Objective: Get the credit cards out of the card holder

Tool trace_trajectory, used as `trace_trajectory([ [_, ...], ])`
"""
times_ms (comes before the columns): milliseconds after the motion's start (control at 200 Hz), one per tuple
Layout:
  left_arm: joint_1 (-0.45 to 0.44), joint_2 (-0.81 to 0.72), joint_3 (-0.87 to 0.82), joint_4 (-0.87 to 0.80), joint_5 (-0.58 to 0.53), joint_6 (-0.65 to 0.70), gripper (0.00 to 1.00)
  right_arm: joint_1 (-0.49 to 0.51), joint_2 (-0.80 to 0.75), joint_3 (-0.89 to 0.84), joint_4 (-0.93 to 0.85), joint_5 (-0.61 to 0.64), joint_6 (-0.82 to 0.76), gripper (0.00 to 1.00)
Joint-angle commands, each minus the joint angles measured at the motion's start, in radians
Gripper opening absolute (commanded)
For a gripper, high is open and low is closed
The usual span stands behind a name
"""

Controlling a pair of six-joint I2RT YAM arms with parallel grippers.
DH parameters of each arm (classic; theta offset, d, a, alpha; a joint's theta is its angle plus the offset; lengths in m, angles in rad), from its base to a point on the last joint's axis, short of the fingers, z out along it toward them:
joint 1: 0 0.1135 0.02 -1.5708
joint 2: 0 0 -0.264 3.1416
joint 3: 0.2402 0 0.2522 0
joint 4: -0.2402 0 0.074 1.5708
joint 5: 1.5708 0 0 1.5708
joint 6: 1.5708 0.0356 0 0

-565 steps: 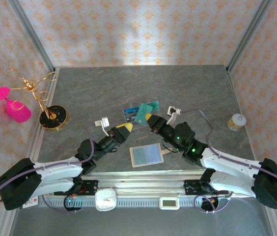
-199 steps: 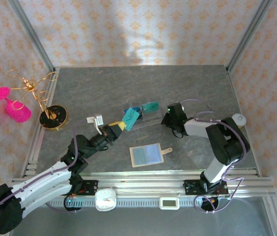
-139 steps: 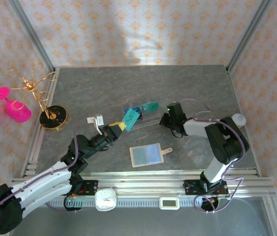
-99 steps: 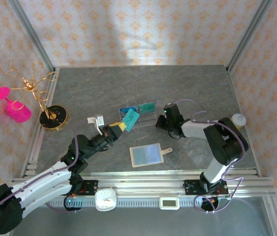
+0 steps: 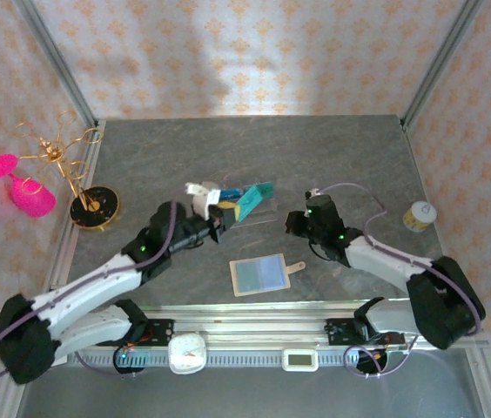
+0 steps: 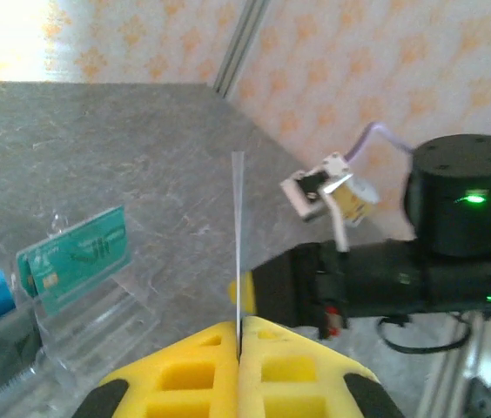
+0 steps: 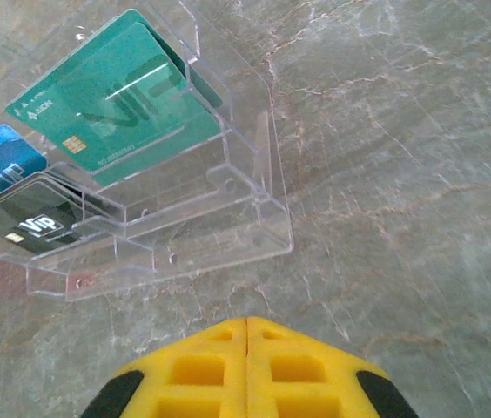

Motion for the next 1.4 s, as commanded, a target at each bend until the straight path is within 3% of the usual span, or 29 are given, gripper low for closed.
trace_trajectory([
  [0, 0.005, 0.117, 0.150, -0.256, 0.029, 0.367, 0.00, -0.017, -0.060, -0.038, -0.036, 0.013, 0.034, 0.06],
  [110, 0.006, 0.211, 0.261, -0.332, 0.081, 0.608, 0.00, -0.034, -0.111, -0.062, -0.040, 0.000, 0.038, 0.05],
  [491, 0.047, 0.635, 0.770, -0.749, 0.101, 0.991, 0.00, -0.077, -0.154, -0.087, -0.044, -0.026, 0.034, 0.05],
  [616, 0.090, 0.682, 0.808, -0.743, 0.128, 1.017, 0.00, -0.092, -0.135, -0.080, -0.035, -0.031, 0.031, 0.05],
  [786, 0.109, 0.658, 0.709, -0.582, 0.126, 1.004, 0.00, -0.106, -0.095, -0.049, -0.026, -0.033, 0.009, 0.05],
  [901, 0.129, 0.696, 0.743, -0.575, 0.184, 0.985, 0.00, -0.114, -0.072, -0.028, -0.021, -0.034, -0.003, 0.05],
  [1156, 0.143, 0.715, 0.706, -0.495, 0.150, 0.962, 0.00, -0.121, -0.071, -0.020, -0.018, -0.048, -0.015, 0.05],
  [1396, 0.155, 0.765, 0.774, -0.592, 0.157, 0.999, 0.00, -0.122, -0.071, -0.024, -0.023, -0.049, -0.014, 0.04],
])
